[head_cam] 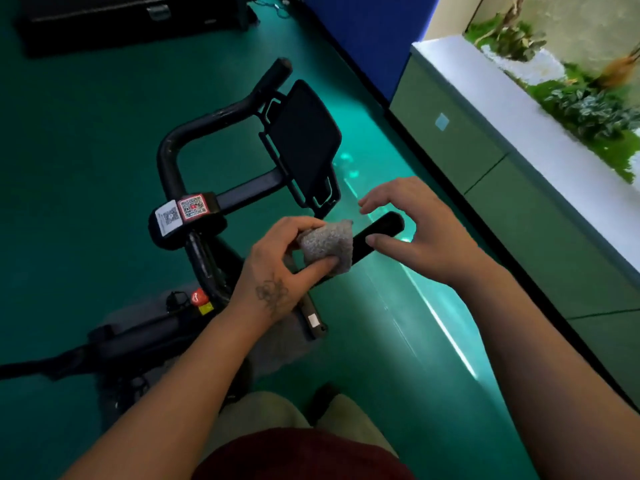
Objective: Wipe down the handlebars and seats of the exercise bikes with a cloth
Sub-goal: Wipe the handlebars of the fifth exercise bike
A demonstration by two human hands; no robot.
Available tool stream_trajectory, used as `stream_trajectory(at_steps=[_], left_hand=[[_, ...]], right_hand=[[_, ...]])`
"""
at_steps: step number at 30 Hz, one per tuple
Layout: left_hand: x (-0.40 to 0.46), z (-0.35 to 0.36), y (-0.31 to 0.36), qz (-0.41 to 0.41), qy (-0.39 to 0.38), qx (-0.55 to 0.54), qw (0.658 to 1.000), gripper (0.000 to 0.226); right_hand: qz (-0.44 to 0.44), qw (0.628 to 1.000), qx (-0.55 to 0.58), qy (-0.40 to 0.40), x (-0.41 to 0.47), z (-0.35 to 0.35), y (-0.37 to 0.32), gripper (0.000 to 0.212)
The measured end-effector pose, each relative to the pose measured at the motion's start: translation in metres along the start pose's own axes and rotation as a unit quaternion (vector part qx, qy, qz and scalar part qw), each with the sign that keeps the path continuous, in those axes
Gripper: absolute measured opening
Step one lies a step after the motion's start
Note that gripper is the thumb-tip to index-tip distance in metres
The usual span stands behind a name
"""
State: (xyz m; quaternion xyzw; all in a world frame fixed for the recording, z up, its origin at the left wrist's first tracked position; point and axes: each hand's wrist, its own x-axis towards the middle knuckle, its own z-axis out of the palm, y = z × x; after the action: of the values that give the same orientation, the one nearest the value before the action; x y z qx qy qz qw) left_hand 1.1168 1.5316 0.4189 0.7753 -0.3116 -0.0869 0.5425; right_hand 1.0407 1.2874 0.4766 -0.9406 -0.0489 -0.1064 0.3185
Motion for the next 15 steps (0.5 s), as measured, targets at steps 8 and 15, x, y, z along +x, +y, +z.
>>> stream_trajectory(at_steps=[8, 15], left_hand=[[-0.032, 0.007, 0.002, -0.106, 0.033, 0.056, 0.992, 0.041], [-0.028, -0.002, 0.009, -0.111, 0.010, 0.131, 0.985, 0.044]], right_hand=[[-0.006, 0.987, -0.009, -0.160, 0.019, 0.003, 0.033, 0.044], [-0.022, 0.982, -0.035, -0.186, 0.029, 0.006, 0.038, 0.039]])
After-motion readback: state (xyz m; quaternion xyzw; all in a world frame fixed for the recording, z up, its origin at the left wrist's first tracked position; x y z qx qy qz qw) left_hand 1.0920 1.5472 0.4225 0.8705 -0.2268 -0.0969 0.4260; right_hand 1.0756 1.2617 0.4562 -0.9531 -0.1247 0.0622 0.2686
